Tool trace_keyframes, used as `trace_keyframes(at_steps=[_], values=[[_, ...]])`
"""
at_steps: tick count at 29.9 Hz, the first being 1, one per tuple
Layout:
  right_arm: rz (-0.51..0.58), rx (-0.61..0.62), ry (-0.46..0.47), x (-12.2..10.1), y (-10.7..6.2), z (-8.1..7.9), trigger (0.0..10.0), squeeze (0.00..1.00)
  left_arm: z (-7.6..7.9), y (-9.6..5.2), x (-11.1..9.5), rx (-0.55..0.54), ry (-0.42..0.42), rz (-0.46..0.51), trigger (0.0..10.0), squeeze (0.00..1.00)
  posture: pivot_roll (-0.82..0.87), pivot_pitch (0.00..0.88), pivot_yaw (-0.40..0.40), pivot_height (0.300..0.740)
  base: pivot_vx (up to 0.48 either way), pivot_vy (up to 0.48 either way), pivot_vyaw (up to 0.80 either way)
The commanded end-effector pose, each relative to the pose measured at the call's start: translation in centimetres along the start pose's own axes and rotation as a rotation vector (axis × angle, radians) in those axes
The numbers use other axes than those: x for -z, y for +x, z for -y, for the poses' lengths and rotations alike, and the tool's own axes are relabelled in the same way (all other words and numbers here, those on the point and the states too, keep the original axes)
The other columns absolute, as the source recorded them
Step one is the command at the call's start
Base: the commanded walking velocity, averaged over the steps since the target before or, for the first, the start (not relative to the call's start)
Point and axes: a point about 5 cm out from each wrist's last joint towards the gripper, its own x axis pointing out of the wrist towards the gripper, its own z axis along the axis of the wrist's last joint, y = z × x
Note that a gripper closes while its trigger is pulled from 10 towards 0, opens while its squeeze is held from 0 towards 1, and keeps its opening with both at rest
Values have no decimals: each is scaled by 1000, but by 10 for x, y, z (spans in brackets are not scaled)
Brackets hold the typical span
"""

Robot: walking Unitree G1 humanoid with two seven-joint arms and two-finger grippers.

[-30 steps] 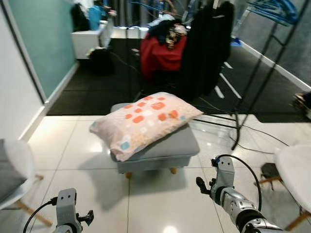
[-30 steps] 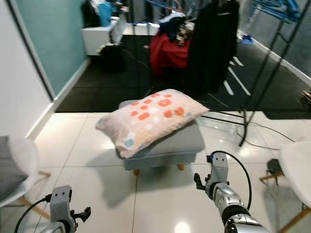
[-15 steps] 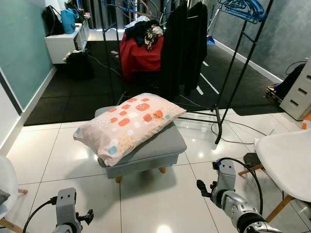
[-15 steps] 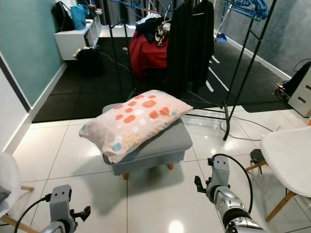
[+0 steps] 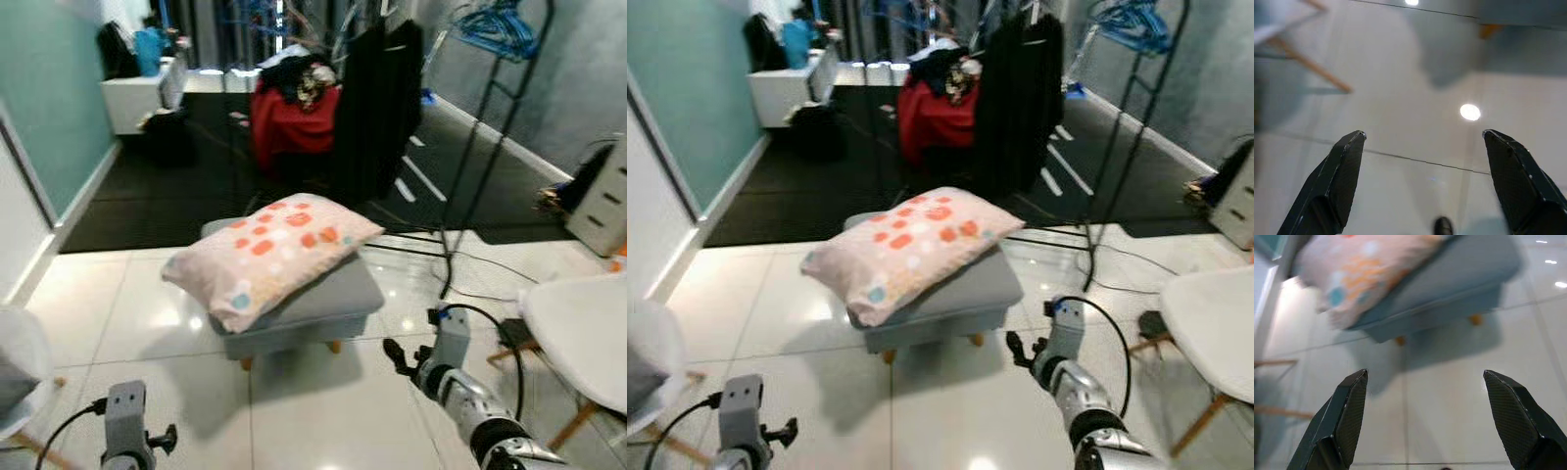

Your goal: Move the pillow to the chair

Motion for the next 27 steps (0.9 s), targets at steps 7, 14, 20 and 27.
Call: trace_keyframes(at_steps=[7,14,20,27], values=[[3,-67,-60,-11,7,-15,10000,0,-8,-4,3,-91,-16,58,10000,0,-105,0,-91,740,0,0,0],[42,-83,-50,-23,8,-18,10000,0,5,-4,-10,-87,-6,140,10000,0,-120,0,-83,740,303,0,0],[53,-59,-30,-25,7,-13,10000,0,16,-2,-20,-62,4,170,10000,0,-129,0,-75,740,451,0,0],[51,-4,-2,-24,4,-3,10000,0,24,-2,-29,-45,14,200,10000,0,-138,0,-63,740,480,0,-584]])
